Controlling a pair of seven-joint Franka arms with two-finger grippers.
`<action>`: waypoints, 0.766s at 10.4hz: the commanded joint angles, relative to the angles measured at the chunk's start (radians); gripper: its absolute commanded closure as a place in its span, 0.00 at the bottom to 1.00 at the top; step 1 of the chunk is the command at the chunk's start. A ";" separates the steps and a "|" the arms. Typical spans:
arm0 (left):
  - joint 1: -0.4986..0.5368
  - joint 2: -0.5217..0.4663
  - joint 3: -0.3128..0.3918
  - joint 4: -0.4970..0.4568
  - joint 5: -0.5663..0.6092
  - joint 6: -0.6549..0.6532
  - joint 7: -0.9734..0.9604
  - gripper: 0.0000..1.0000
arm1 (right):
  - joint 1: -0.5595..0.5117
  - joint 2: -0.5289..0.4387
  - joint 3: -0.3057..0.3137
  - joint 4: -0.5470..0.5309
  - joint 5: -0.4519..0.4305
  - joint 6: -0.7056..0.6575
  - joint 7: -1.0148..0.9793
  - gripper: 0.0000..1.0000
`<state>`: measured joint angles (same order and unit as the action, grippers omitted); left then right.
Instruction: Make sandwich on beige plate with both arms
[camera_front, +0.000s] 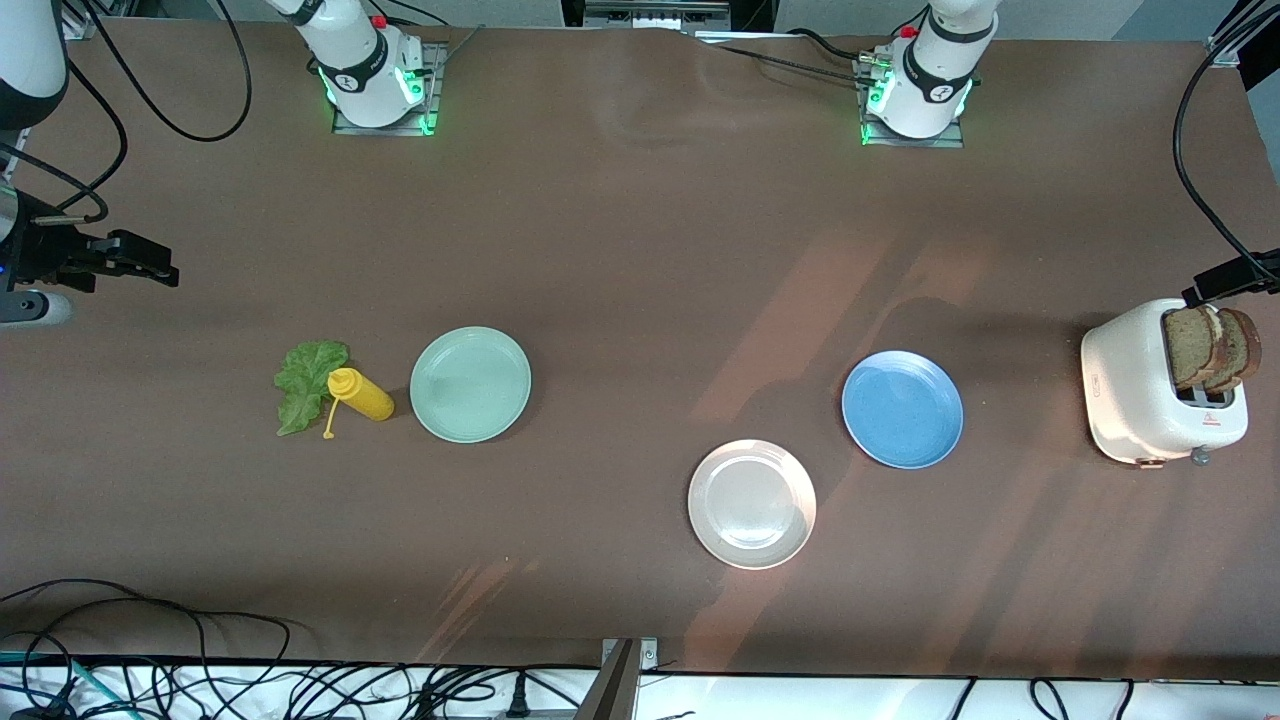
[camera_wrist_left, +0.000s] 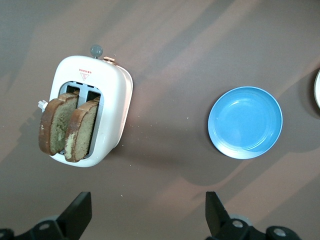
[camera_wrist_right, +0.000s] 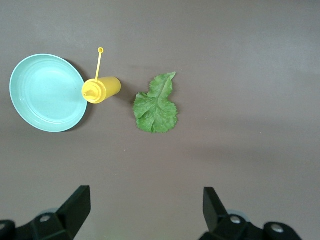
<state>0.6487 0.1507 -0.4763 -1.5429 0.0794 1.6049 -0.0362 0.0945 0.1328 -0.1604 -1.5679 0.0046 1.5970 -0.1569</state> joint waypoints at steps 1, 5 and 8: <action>0.008 -0.011 -0.002 -0.008 -0.027 -0.005 -0.007 0.00 | 0.002 -0.015 0.002 -0.004 -0.008 -0.006 0.010 0.00; 0.008 -0.008 -0.002 -0.008 -0.027 -0.005 -0.007 0.00 | 0.005 -0.016 0.004 -0.004 -0.006 0.000 0.010 0.00; 0.008 -0.006 -0.002 -0.006 -0.027 -0.005 -0.007 0.00 | 0.005 -0.015 0.002 -0.004 -0.006 0.001 0.010 0.00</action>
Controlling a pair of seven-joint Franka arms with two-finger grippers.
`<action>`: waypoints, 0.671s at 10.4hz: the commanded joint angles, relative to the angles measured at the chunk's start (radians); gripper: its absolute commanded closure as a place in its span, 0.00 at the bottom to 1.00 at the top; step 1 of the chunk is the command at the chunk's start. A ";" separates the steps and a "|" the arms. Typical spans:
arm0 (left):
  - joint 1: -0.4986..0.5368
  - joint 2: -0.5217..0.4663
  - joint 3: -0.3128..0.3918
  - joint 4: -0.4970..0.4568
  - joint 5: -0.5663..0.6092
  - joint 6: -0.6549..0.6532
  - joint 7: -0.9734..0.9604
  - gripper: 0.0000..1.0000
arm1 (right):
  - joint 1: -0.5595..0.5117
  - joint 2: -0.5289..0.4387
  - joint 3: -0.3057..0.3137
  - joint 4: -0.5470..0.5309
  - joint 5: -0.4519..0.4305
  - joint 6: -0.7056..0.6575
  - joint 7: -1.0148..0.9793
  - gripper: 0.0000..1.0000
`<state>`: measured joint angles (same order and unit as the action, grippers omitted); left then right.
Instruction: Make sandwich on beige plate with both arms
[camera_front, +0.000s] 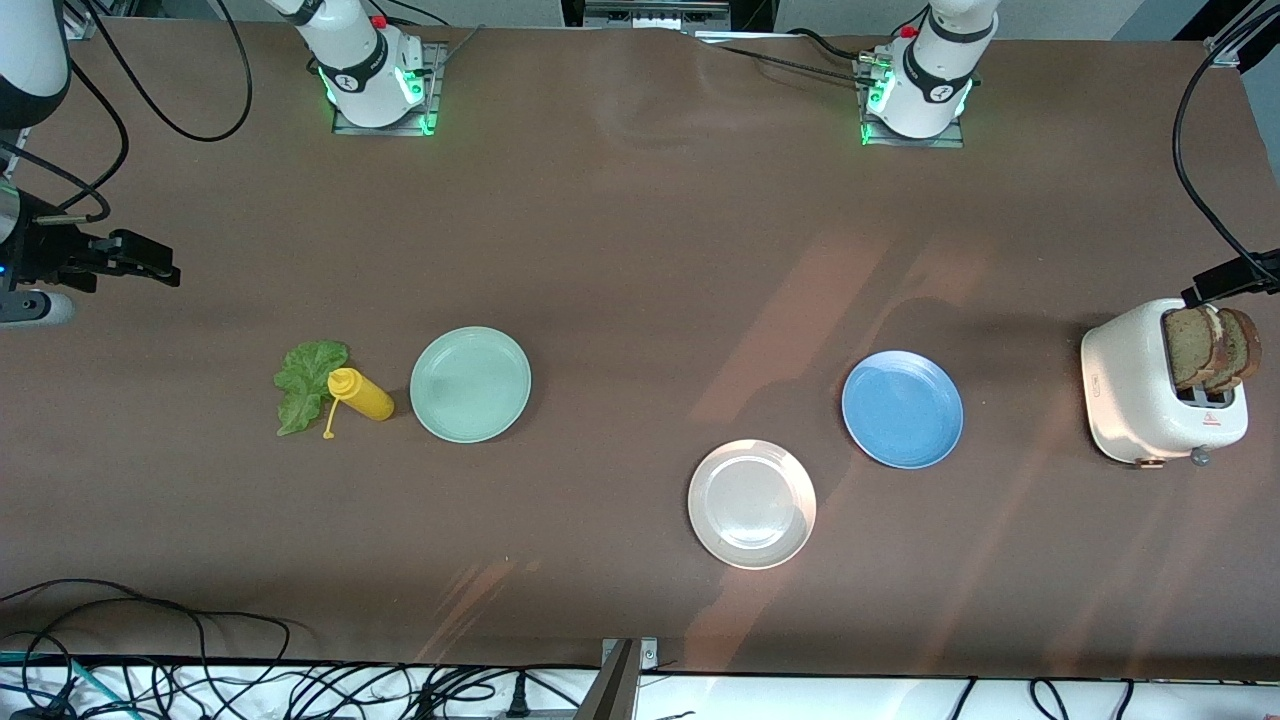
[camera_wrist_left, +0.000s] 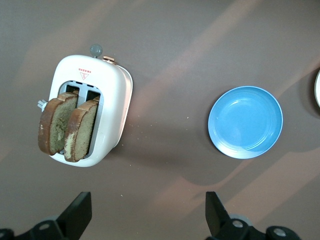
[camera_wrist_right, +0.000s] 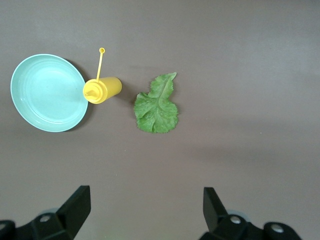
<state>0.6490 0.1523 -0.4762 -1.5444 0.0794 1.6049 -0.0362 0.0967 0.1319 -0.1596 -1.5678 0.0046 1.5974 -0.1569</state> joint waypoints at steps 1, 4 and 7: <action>0.008 -0.007 -0.002 -0.005 -0.027 -0.005 -0.007 0.00 | 0.003 -0.014 0.002 -0.005 -0.006 0.001 0.010 0.00; 0.006 -0.007 -0.002 -0.005 -0.027 -0.005 -0.007 0.00 | 0.000 -0.011 0.000 -0.005 -0.006 0.006 0.010 0.00; 0.006 -0.005 -0.002 -0.005 -0.029 -0.005 -0.007 0.00 | 0.000 -0.012 0.000 -0.005 -0.006 0.007 0.010 0.00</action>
